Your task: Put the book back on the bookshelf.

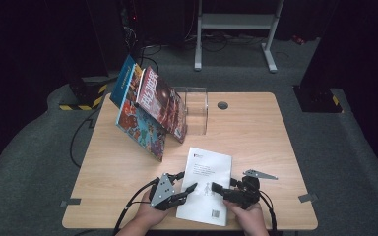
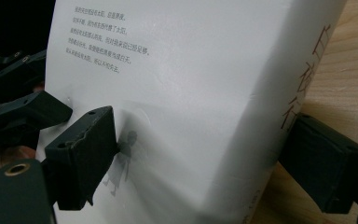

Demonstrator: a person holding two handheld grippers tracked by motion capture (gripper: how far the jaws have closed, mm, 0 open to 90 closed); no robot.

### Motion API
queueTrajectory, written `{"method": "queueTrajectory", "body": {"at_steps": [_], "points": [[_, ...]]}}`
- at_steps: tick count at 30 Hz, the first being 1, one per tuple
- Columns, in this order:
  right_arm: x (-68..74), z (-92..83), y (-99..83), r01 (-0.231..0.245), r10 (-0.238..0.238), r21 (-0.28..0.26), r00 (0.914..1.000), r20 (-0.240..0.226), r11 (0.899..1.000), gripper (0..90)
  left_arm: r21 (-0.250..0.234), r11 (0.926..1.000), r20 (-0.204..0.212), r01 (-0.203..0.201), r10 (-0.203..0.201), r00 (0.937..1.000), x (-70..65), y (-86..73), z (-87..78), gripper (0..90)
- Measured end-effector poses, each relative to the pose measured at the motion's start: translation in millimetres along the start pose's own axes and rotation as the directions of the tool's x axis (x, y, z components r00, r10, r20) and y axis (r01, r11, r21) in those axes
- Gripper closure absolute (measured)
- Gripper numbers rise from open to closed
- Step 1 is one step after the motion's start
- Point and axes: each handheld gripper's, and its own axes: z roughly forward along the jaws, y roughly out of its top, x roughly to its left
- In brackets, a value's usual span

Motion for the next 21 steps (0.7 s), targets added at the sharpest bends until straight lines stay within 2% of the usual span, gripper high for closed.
{"method": "queueTrajectory", "body": {"at_steps": [4, 9, 10, 14, 21], "points": [[1.9, -1.3, 0.1, 0.019, -0.019, -0.011, 0.9998, 0.01, 1.0, 16.0, 0.004, 0.9998, 0.0, 0.022, -0.022, 0.9998, 1.6, -0.5, 1.1, 50.4], [7.2, -5.3, 0.9, 0.065, -0.063, -0.041, 0.9974, 0.036, 0.997, 20.3, 0.003, 0.9987, 0.002, 0.05, -0.05, 0.9987, 3.2, -0.8, 2.1, 50.4], [7.7, -6.4, 1.0, 0.061, -0.059, -0.044, 0.9976, 0.035, 0.997, 21.4, 0.006, 0.9984, 0.001, 0.056, -0.056, 0.9985, 3.7, -0.8, 2.1, 50.4], [12.8, -9.9, 1.7, 0.114, -0.11, -0.075, 0.9921, 0.061, 0.991, 23.5, 0.003, 0.997, 0.004, 0.077, -0.077, 0.997, 5.4, -0.7, 2.6, 50.4], [19.3, -14.0, 1.6, 0.169, -0.159, -0.116, 0.9835, 0.086, 0.979, 26.0, -0.009, 0.9962, 0.003, 0.086, -0.086, 0.9963, 5.7, 0.7, 1.7, 50.4]]}}
